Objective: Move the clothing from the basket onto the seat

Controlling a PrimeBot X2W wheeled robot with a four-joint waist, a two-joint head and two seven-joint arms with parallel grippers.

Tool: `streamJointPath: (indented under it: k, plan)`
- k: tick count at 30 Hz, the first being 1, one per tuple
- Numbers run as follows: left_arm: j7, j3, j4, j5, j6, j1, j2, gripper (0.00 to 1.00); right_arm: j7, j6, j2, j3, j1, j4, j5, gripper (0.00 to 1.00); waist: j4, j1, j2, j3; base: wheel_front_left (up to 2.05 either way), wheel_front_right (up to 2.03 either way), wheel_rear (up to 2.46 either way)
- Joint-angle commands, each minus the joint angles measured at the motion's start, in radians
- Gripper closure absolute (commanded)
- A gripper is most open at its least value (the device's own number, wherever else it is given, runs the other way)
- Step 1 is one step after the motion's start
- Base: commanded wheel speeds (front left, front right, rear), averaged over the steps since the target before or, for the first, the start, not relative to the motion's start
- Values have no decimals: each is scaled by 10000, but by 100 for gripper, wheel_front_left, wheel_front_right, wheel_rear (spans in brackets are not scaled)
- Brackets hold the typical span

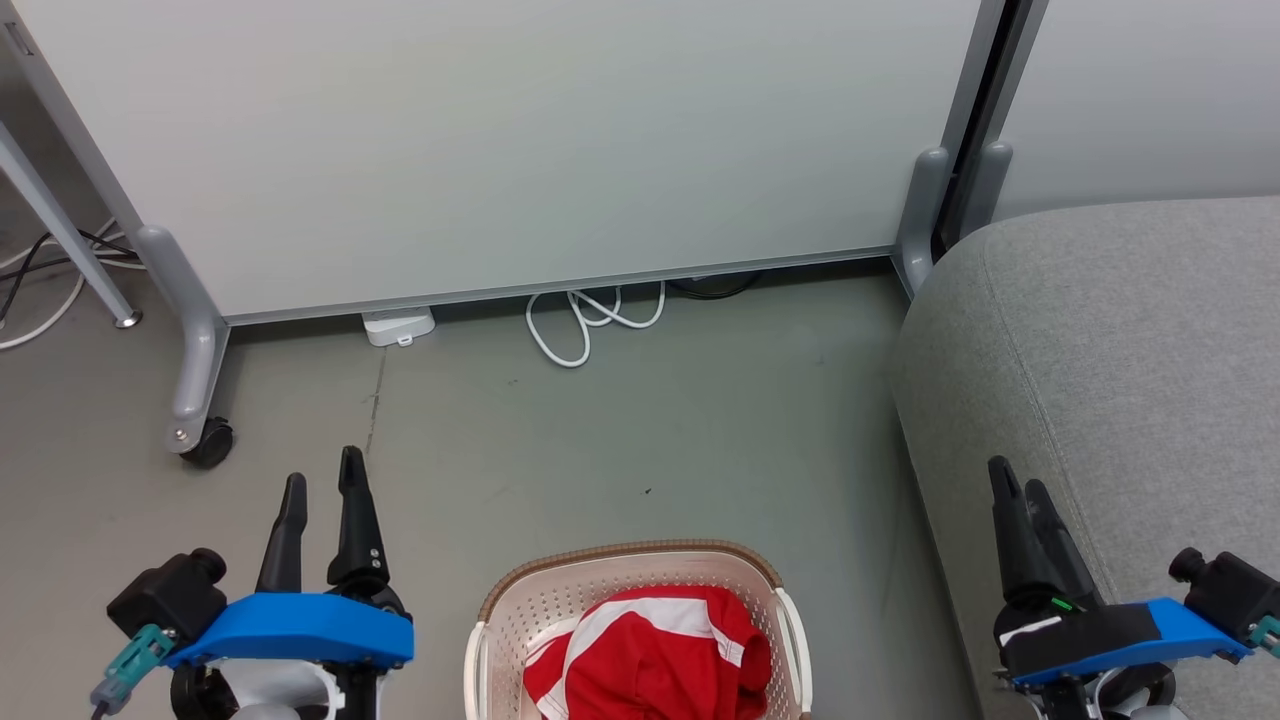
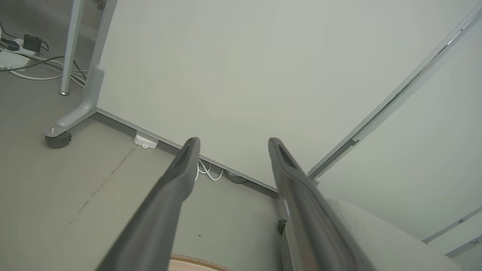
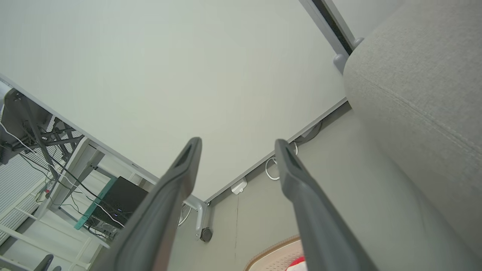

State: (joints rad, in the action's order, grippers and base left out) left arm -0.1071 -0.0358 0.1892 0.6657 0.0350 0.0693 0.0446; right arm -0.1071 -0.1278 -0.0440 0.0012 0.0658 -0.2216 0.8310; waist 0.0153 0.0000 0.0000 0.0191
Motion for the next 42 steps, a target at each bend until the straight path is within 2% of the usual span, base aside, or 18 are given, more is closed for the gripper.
streamJointPath:
  k: [1,16,42]
  plan:
    - [-118,-85,-39,-425,-74,255,77,0,-113,-29,-66,29,194,61,-424,0,1,0,0,-8,0,0,0]
    - [-523,-567,173,-2090,-126,314,138,0,-523,-29,-74,254,117,36,-2263,0,40,0,0,-31,0,0,0]
    - [-1096,-937,274,-4378,-224,320,157,0,-1091,-35,-83,530,109,-11,-4482,0,148,0,0,-16,0,0,0]
